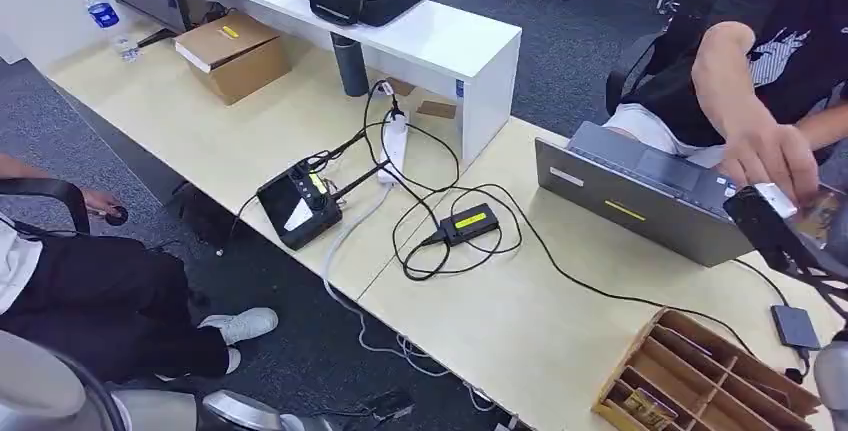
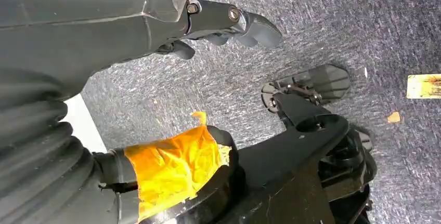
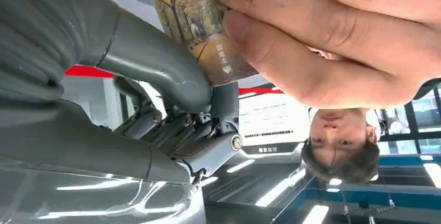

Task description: Pass the card to the sensor for recognition and then transmit it.

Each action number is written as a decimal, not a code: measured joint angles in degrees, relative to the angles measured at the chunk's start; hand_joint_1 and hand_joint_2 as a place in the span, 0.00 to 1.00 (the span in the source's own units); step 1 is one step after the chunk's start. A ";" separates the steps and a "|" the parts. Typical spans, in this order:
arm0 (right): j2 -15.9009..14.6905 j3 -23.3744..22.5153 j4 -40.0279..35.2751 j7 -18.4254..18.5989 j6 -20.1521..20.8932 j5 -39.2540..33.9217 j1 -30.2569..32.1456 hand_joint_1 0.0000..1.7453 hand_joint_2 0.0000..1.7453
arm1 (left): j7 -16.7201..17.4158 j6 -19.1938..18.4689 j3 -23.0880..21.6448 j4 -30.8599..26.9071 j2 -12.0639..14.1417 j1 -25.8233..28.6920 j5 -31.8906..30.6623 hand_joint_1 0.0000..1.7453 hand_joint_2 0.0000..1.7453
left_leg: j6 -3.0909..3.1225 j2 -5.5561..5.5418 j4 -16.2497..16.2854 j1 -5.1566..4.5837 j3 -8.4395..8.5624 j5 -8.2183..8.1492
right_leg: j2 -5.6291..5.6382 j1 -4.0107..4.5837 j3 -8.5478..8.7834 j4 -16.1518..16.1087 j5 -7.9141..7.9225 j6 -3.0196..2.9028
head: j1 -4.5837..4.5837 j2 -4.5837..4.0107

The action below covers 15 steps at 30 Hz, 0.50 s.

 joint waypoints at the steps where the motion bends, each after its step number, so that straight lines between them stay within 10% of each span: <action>1: 0.00 0.02 -0.02 -0.42 0.07 -0.75 0.02 0.00 1.00 | 0.00 0.00 0.00 0.00 0.00 0.00 0.04 0.00 1.00 | 0.00 0.01 0.00 0.00 0.00 0.00 | 0.00 0.00 0.00 0.00 0.00 0.00 | 0.00 0.00; 15: -1.35 -3.78 -16.57 -13.61 5.60 -33.91 11.20 0.00 1.00 | -3.65 -0.30 0.11 0.02 0.52 2.36 4.43 0.00 1.00 | 0.00 0.04 -0.01 0.01 0.00 -0.01 | 0.02 0.01 -0.05 -0.02 -0.01 0.00 | 0.00 0.00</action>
